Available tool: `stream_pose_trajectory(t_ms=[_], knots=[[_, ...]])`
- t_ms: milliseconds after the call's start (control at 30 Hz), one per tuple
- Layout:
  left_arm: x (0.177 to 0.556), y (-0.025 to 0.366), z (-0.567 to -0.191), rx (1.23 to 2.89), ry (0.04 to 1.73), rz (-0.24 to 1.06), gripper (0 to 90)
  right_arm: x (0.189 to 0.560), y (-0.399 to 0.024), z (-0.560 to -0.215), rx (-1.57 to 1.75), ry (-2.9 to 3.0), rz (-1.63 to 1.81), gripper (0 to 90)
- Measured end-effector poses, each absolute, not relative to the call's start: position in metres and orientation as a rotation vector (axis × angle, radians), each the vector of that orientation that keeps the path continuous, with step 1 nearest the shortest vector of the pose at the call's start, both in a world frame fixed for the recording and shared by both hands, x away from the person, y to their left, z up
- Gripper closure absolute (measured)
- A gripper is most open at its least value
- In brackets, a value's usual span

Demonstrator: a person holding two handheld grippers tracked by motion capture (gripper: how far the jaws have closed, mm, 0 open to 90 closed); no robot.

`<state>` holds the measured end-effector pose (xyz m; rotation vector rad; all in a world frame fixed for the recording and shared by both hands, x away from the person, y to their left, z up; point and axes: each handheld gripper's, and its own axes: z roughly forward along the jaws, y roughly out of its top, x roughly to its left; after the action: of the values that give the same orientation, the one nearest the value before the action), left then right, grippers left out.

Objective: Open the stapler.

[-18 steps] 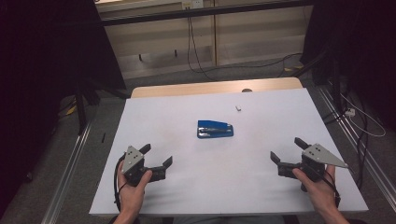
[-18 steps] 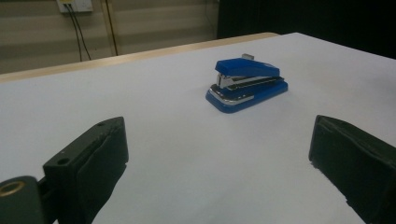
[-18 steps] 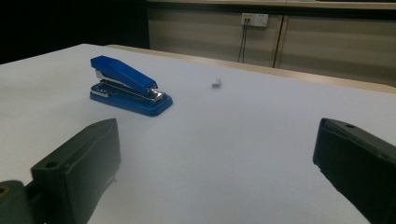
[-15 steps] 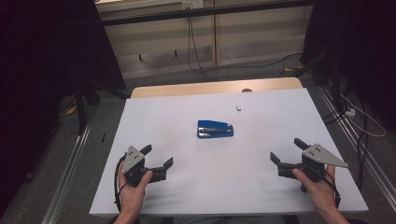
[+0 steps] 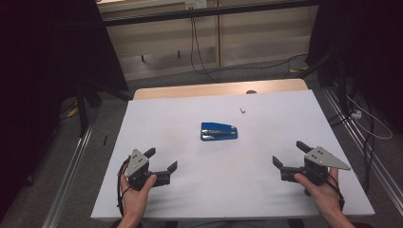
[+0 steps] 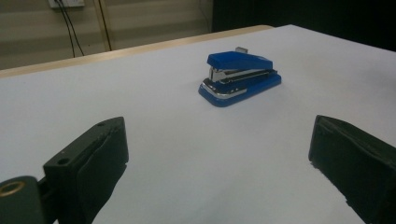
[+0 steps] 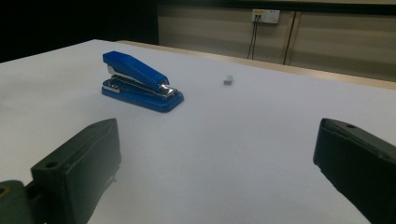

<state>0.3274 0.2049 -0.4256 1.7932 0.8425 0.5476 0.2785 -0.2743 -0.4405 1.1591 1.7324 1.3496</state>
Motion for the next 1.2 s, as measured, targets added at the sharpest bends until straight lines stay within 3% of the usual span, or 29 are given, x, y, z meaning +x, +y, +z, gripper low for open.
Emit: stream_pose_trajectory(t_ms=[333, 1200], knots=[[0.333, 0.201, -0.430, 1.840, 0.864, 0.584, 5.3, 0.282, -0.266, -0.442, 1.126, 1.798, 1.297, 1.3], [0.346, 0.175, -0.423, 1.832, 0.773, 0.485, 2.4, 0.306, -0.232, -0.434, 1.038, 1.848, 1.362, 3.1]])
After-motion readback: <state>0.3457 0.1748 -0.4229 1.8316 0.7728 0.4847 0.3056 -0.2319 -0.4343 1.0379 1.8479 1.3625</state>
